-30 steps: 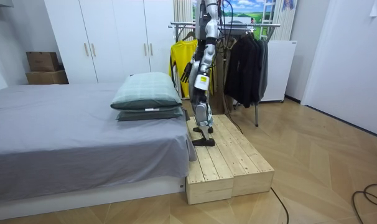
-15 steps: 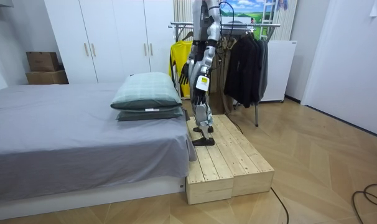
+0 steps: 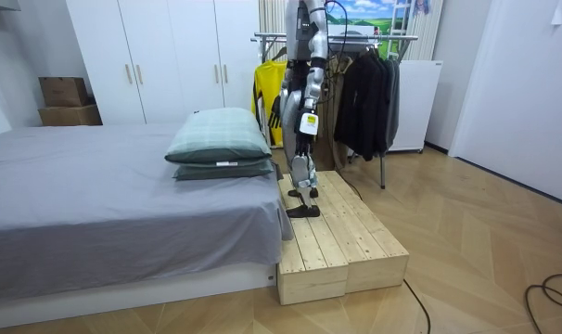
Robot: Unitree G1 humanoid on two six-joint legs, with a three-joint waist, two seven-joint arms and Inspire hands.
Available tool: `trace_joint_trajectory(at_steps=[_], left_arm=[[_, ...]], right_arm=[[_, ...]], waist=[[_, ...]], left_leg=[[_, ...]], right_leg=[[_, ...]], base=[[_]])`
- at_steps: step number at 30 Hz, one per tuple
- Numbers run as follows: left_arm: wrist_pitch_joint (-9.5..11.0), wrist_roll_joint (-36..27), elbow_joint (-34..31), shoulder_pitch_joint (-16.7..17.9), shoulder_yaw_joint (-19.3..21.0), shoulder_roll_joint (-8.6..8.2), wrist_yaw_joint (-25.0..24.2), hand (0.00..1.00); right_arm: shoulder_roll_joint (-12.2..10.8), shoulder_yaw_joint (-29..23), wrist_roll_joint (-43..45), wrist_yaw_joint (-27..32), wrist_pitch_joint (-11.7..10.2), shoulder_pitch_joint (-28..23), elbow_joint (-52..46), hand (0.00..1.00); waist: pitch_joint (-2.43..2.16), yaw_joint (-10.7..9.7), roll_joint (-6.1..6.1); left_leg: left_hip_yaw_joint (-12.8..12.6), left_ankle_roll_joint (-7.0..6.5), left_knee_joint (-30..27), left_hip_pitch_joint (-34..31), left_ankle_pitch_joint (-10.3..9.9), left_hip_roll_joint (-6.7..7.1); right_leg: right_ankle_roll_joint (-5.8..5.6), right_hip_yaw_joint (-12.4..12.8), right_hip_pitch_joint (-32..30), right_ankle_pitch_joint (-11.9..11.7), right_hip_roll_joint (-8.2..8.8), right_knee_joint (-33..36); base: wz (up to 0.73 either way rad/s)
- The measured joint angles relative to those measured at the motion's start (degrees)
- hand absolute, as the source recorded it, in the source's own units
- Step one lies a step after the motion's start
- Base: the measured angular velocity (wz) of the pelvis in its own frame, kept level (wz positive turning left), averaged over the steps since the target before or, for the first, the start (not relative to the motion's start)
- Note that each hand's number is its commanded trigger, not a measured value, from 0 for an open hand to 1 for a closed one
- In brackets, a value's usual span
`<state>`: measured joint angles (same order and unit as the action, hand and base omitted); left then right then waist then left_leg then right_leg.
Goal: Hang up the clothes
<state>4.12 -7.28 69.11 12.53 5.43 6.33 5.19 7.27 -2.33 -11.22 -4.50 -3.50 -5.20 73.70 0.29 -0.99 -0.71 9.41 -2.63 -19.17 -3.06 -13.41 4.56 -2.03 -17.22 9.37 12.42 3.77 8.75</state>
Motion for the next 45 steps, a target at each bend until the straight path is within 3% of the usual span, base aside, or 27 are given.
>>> trace_joint_trajectory(at_steps=[12, 27, 45], left_arm=[[-0.48, 0.02, 0.28, 0.21, 0.11, 0.05, -2.54, 0.0], [-0.38, 0.03, 0.07, 0.18, 0.1, 0.83, -4.62, 0.0], [-0.46, -0.05, 0.1, 0.12, -0.06, 0.85, -3.6, 0.0]], right_arm=[[-0.15, 1.13, -0.11, -1.94, 1.84, 1.03, 0.55, 0.0], [-0.37, 1.14, -1.77, -3.0, 1.97, 0.78, 0.41, 0.0], [-0.15, 3.4, -2.52, -3.24, 2.34, 1.15, 0.55, 0.0]], waist=[[0.25, 0.1, 0.26], [0.37, -0.08, -0.34], [0.35, -0.2, -0.33]], left_leg=[[-0.56, -0.04, 1.1, 0.75, 0.03, -0.1], [-1.35, -0.14, 1.53, 1.33, -0.03, -0.2], [-1.11, -0.14, 1.34, 1.61, -0.03, -0.12]], right_leg=[[0.02, 0.52, 0.02, -0.03, 0.1, -0.02], [-0.02, 1.32, 0.09, -0.06, 0.18, -0.01], [-0.04, 1.28, 0.53, -0.13, 0.16, 0.0]], base=[[-0.02], [-0.03], [0.0]])
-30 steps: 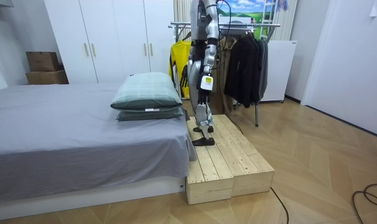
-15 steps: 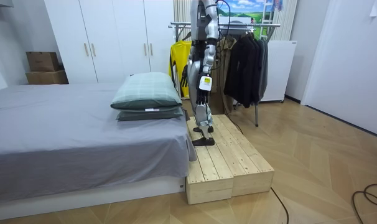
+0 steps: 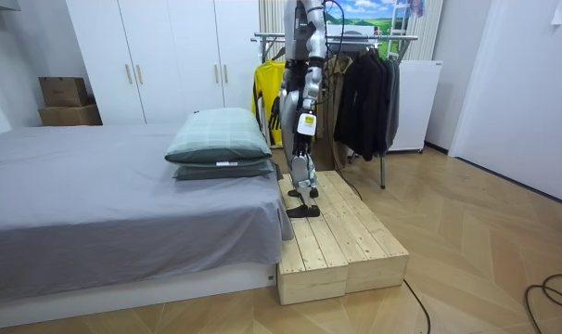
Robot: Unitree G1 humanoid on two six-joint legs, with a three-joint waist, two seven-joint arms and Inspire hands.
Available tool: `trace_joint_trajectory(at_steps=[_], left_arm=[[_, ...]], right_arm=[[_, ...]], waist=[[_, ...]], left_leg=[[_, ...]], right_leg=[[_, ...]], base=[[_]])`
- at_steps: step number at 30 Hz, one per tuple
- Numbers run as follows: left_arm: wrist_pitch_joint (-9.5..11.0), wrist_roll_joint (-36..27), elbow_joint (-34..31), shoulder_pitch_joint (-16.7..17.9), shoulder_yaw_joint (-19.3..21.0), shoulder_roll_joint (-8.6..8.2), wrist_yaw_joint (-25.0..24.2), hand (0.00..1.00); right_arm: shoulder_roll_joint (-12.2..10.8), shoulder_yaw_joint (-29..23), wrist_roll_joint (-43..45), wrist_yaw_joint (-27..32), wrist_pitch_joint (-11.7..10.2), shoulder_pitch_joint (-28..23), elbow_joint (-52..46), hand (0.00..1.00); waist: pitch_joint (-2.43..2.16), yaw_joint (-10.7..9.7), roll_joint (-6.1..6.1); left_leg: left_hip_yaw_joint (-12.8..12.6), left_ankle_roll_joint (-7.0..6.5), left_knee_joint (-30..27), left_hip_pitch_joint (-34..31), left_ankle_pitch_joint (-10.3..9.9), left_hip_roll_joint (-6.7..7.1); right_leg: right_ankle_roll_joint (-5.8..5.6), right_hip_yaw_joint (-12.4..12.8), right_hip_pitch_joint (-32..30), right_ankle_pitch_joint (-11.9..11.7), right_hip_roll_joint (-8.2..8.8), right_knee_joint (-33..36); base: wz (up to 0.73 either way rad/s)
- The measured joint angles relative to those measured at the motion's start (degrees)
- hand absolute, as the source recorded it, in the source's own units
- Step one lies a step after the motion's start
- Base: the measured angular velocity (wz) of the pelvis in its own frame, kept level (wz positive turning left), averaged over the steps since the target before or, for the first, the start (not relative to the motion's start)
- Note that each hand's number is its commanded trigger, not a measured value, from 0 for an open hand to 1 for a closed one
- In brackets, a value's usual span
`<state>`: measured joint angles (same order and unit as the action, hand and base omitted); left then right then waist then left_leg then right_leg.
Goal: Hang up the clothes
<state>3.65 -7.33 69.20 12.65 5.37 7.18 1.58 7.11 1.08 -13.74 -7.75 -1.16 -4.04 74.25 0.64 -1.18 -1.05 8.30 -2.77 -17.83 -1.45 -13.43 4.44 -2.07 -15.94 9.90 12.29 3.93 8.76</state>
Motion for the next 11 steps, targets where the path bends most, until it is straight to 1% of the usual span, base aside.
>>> trace_joint_trajectory(at_steps=[11], left_arm=[[0.04, -0.01, 0.17, -0.69, -0.04, -0.2, -0.69, 0.0]], right_arm=[[0.01, 0.0, -2.26, -1.04, -0.06, -0.38, -0.04, 0.0]], waist=[[-0.13, -0.01, 0.44]], left_leg=[[-0.11, -0.01, 0.0, 0.04, 0.0, -0.01]], right_leg=[[-0.01, 0.02, 0.03, -0.02, 0.0, 0.0]], base=[[0.0]])
